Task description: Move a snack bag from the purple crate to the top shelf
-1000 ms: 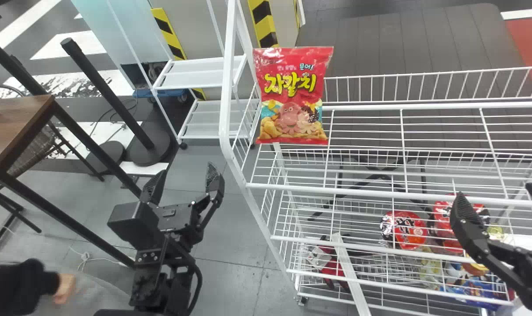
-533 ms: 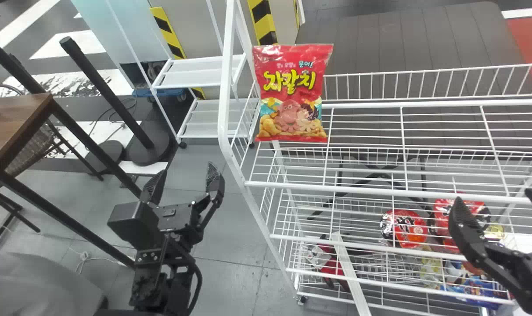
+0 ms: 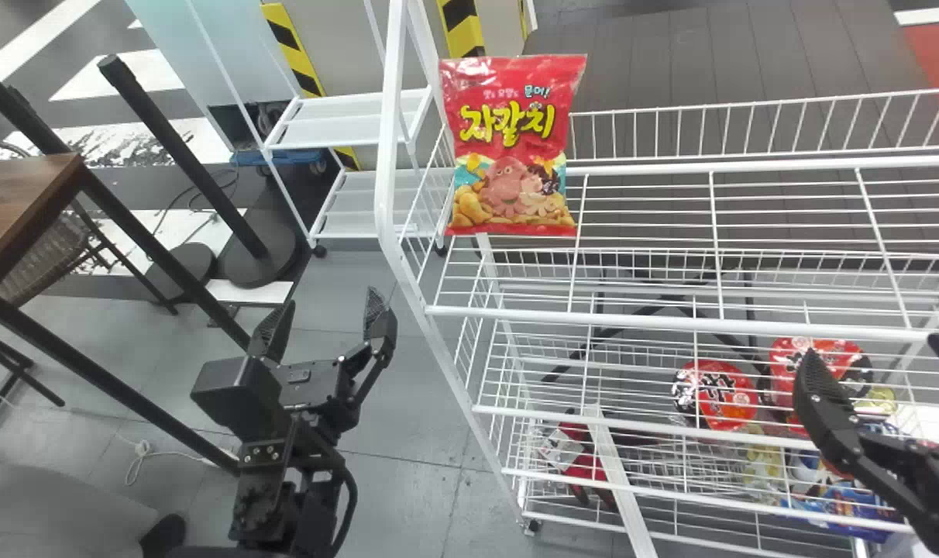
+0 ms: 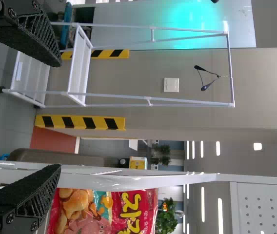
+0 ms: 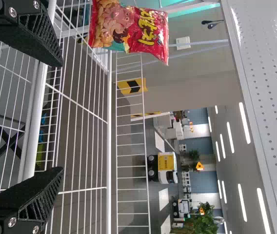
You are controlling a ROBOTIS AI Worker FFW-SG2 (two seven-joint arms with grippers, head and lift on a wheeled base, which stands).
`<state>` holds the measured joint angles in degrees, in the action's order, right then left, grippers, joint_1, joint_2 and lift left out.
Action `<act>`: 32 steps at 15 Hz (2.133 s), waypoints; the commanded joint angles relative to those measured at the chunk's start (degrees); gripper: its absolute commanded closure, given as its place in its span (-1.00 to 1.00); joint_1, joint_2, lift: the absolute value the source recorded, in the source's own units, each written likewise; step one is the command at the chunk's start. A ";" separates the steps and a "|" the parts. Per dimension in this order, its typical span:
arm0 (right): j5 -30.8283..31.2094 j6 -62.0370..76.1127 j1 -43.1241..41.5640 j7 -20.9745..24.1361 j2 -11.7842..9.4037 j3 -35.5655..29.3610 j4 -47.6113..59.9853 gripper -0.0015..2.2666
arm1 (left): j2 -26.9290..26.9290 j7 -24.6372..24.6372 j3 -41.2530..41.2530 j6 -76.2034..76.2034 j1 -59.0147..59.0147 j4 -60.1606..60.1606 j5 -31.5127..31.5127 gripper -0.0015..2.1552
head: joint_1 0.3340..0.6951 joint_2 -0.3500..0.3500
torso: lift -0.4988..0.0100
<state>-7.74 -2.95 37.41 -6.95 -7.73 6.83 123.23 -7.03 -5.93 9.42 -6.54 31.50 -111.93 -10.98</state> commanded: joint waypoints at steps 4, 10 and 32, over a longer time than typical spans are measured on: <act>0.01 0.35 -0.40 -0.25 0.00 -0.07 -0.44 -0.97 | 0.09 0.04 -0.10 0.00 -0.03 0.49 0.17 -0.94 | 1.00 0.85 | 0.70; 0.19 0.70 -0.40 -0.52 0.00 -0.15 -0.71 -0.97 | 0.26 0.04 -0.19 0.00 0.05 0.49 0.35 -0.94 | 1.00 0.84 | 0.60; 0.45 2.46 -0.32 -0.69 0.00 -0.15 -1.32 -0.97 | 0.35 0.04 -0.54 -2.29 0.14 1.81 0.97 -0.94 | 1.00 0.84 | 0.26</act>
<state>-7.23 -0.49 37.09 -7.65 -7.73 6.66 121.90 -6.68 -5.89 8.99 -8.80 31.70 -110.13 -10.09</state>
